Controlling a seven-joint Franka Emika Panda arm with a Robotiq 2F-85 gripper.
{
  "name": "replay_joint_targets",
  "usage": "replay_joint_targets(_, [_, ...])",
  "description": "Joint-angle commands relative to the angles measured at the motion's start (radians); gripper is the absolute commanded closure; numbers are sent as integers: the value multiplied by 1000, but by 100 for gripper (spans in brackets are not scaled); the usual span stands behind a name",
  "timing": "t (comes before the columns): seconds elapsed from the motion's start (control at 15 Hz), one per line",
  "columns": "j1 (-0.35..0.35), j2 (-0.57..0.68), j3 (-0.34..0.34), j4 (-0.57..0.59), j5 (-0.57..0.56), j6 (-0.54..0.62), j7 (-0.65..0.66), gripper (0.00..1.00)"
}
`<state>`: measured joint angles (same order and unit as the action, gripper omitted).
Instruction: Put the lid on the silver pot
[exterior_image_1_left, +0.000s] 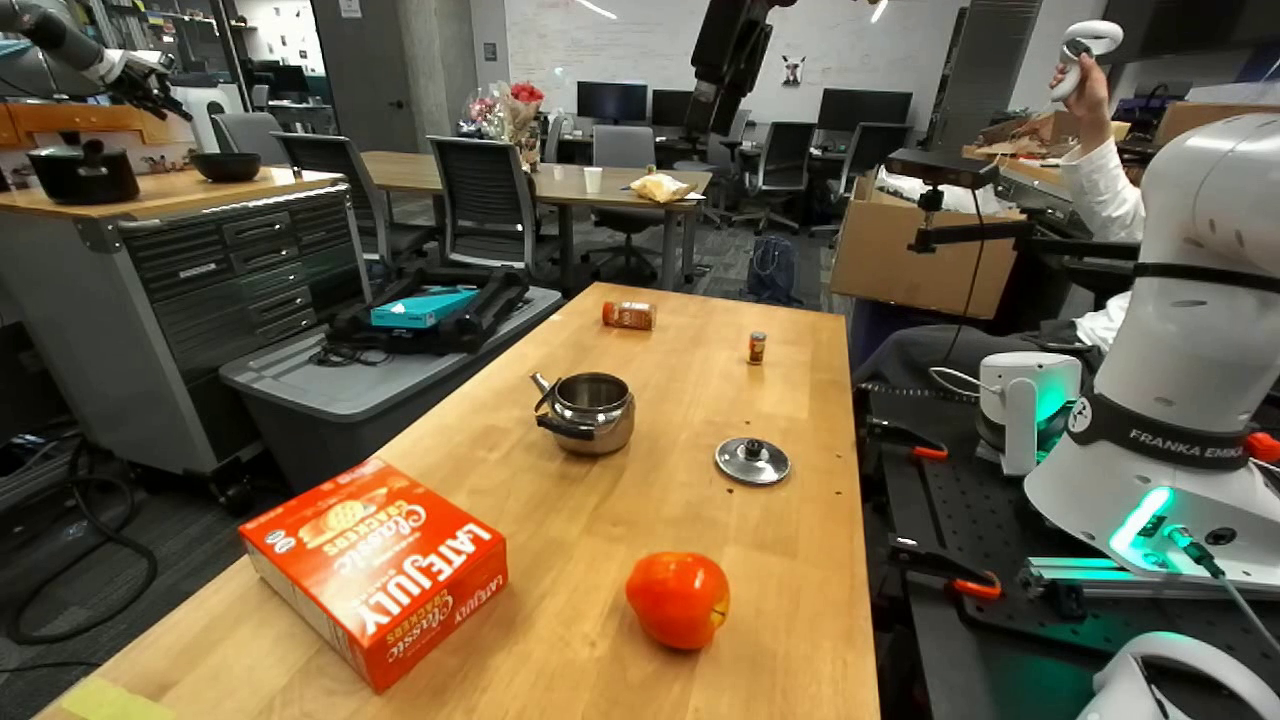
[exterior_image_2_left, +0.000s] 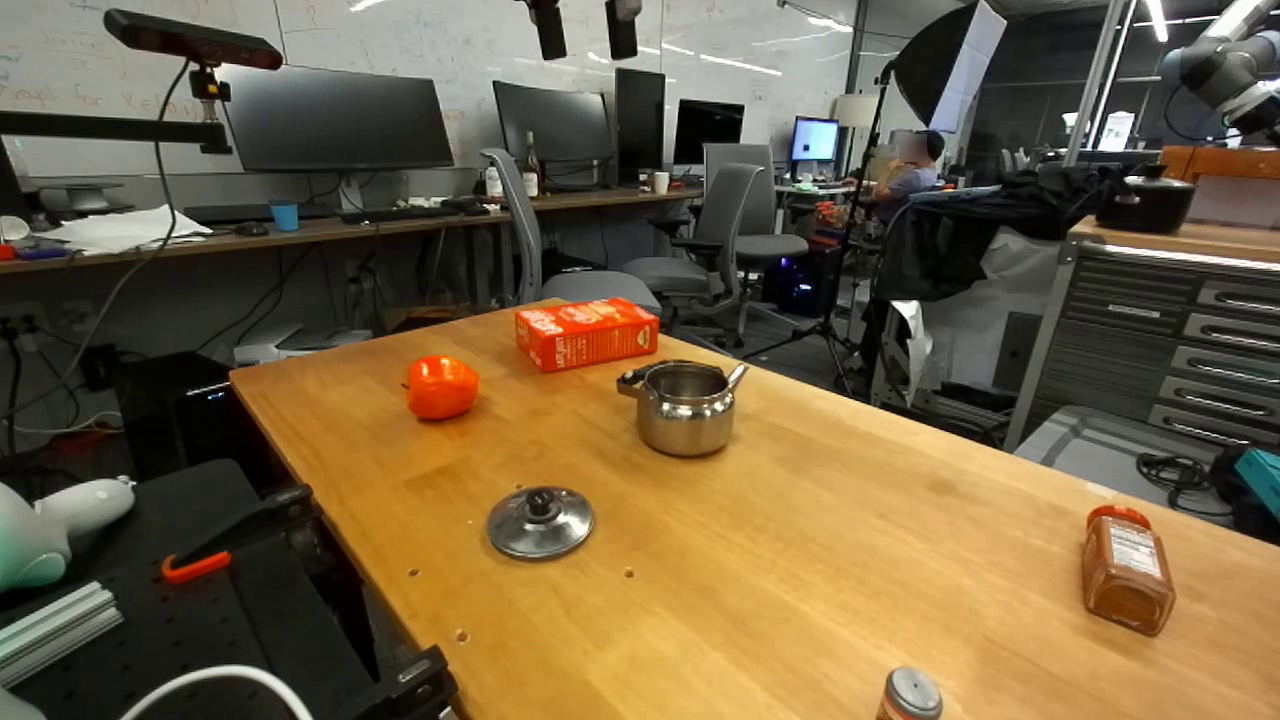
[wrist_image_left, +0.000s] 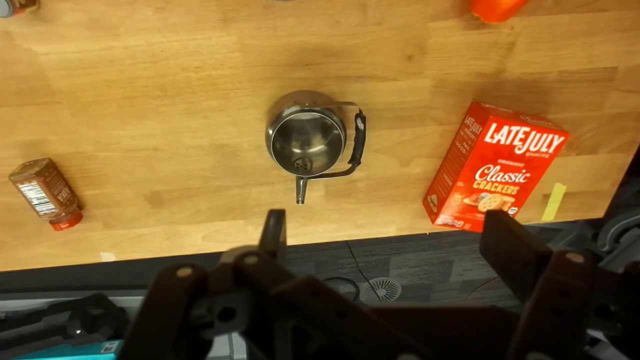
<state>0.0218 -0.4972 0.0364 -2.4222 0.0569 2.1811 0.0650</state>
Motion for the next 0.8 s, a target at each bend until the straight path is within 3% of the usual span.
replay_joint_targets(0.0, [1,0,-1,1,-1,-2,0,0])
replay_joint_targets(0.73, [17,71,-8,-61,4,45,-57,0])
